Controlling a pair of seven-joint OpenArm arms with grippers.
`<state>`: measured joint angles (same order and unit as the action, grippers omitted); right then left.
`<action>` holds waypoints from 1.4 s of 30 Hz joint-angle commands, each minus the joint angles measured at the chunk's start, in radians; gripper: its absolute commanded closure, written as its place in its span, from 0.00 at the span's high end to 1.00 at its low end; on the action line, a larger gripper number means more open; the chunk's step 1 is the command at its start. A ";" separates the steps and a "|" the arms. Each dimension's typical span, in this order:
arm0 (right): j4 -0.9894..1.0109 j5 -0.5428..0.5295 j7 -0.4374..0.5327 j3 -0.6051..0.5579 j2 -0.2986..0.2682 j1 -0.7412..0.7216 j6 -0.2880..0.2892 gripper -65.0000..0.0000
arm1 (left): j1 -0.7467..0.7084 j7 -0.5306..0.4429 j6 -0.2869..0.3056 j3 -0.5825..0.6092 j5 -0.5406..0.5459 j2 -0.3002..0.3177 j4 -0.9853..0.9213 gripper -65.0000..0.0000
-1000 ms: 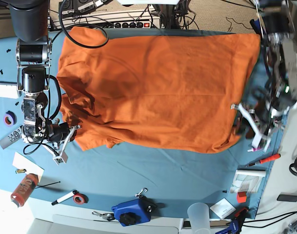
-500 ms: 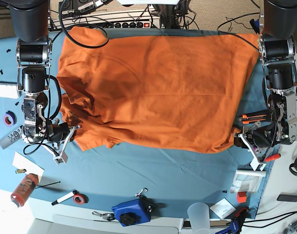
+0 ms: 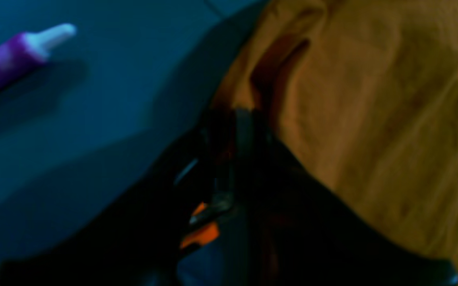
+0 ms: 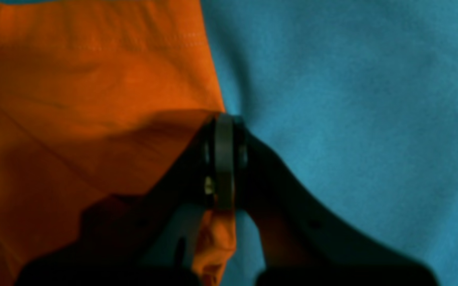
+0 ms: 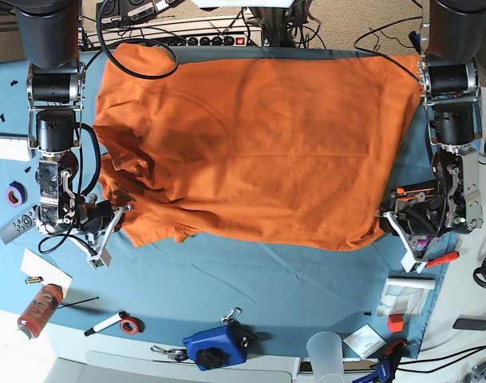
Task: Layout the t-shirt on the table in an organized manner, then fold the t-shirt properly
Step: 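Grasp the shirt hem corners with both grippers, then pull the hem corners apart with both grippers to straighten the hem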
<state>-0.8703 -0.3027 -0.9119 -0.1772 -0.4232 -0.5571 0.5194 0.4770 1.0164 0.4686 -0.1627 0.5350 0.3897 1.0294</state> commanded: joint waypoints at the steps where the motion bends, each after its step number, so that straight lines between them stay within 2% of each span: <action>1: 0.000 0.042 -0.039 0.002 -0.017 -0.011 -0.015 0.00 | 0.030 -0.035 0.001 -0.003 0.003 0.012 0.015 0.03; 2: 0.000 0.042 -0.039 0.002 -0.017 -0.011 -0.015 0.00 | 0.030 -0.050 0.000 -0.003 -0.002 0.012 0.015 0.00; 6: 0.000 0.043 -0.026 0.002 -0.017 -0.011 -0.015 0.00 | 0.039 -0.056 0.000 -0.003 -0.016 0.013 0.015 0.00; 11: 0.000 0.042 0.042 0.002 -0.017 -0.020 -0.015 0.00 | 0.060 -0.101 0.000 -0.003 -0.067 0.013 0.015 0.00; 19: 0.000 0.069 0.149 0.002 -0.017 -0.117 -0.017 0.00 | 0.168 -0.156 0.000 -0.003 -0.071 0.012 0.015 0.00; 23: 0.000 0.094 0.193 0.002 -0.016 -0.163 -0.066 0.00 | 0.201 -0.157 0.000 -0.003 -0.073 0.012 0.015 0.00; 26: 0.000 0.145 0.233 0.002 -0.011 -0.169 -0.069 0.00 | 0.200 -0.163 0.000 -0.003 -0.122 0.012 0.015 0.00; 29: 0.000 0.191 0.270 0.007 -0.010 -0.169 -0.155 0.00 | 0.193 -0.164 -0.010 -0.003 -0.143 0.013 0.015 0.00; 32: 0.000 0.232 0.276 0.047 -0.006 -0.169 -0.155 0.00 | 0.193 -0.178 -0.027 -0.003 -0.166 0.013 0.015 0.00; 34: 0.000 0.232 0.277 0.108 -0.006 -0.169 -0.176 0.00 | 0.193 -0.188 -0.027 -0.003 -0.186 0.017 0.015 0.00; 37: 0.000 0.204 0.282 0.245 -0.006 -0.169 -0.161 0.00 | 0.193 -0.187 -0.027 -0.003 -0.185 0.031 0.015 0.00; 40: 0.000 0.186 0.260 0.354 -0.006 -0.169 -0.056 0.00 | 0.193 -0.188 -0.027 -0.003 -0.184 0.045 0.015 0.00; 42: 0.000 0.167 0.238 0.373 -0.006 -0.167 -0.031 0.00 | 0.193 -0.187 -0.026 -0.003 -0.184 0.053 0.015 0.00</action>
<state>-0.8543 -0.1192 -0.6968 0.1936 -0.4202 -0.6891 0.4808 0.6342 0.8543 0.4450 -0.1627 0.3428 0.4244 1.0283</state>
